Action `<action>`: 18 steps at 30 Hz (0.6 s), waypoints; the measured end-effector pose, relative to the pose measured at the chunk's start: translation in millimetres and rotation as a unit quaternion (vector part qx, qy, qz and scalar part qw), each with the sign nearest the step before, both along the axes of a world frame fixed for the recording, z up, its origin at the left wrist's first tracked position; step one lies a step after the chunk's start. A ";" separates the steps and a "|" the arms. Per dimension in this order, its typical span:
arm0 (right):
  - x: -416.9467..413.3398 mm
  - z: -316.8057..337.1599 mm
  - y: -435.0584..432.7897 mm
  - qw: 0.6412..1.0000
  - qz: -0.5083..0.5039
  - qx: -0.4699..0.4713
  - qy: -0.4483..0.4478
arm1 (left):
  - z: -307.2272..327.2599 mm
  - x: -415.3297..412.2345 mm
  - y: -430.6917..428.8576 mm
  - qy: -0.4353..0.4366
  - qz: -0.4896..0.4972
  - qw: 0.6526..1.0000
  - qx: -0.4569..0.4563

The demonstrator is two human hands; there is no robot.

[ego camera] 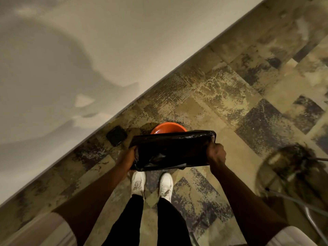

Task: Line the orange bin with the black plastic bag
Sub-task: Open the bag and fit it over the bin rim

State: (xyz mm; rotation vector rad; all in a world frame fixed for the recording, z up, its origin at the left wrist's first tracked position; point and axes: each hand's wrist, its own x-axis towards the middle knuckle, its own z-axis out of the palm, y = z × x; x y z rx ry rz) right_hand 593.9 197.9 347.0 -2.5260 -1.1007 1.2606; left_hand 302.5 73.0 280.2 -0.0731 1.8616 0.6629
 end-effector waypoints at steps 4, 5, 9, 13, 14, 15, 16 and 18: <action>-7.9 -37.5 3.0 0.999 -0.044 0.021 0.016 | -18.6 1.5 23.1 -0.020 -0.017 1.000 0.000; -10.1 -44.6 3.2 0.997 -0.061 0.022 0.029 | -24.1 1.2 27.8 -0.013 -0.028 1.000 0.001; -18.9 -81.4 9.2 0.992 -0.110 0.018 0.054 | -38.6 -1.8 51.7 -0.002 -0.060 0.998 0.022; -23.5 -131.4 13.5 0.993 -0.117 -0.011 0.022 | -86.9 -10.1 64.5 0.011 -0.104 0.994 0.029; -24.3 -137.2 13.2 0.994 -0.110 -0.018 0.009 | -93.7 -11.2 66.2 0.005 -0.114 0.993 0.025; -22.9 -140.5 14.0 0.994 -0.103 -0.024 -0.004 | -93.8 -11.2 68.0 0.003 -0.116 0.993 0.023; -23.8 -159.0 12.4 0.995 -0.094 -0.036 -0.020 | -114.0 -10.8 67.7 0.006 -0.109 0.994 0.020; -22.3 -173.6 14.4 0.995 -0.071 -0.062 -0.041 | -128.3 -10.6 69.8 0.007 -0.115 0.993 0.012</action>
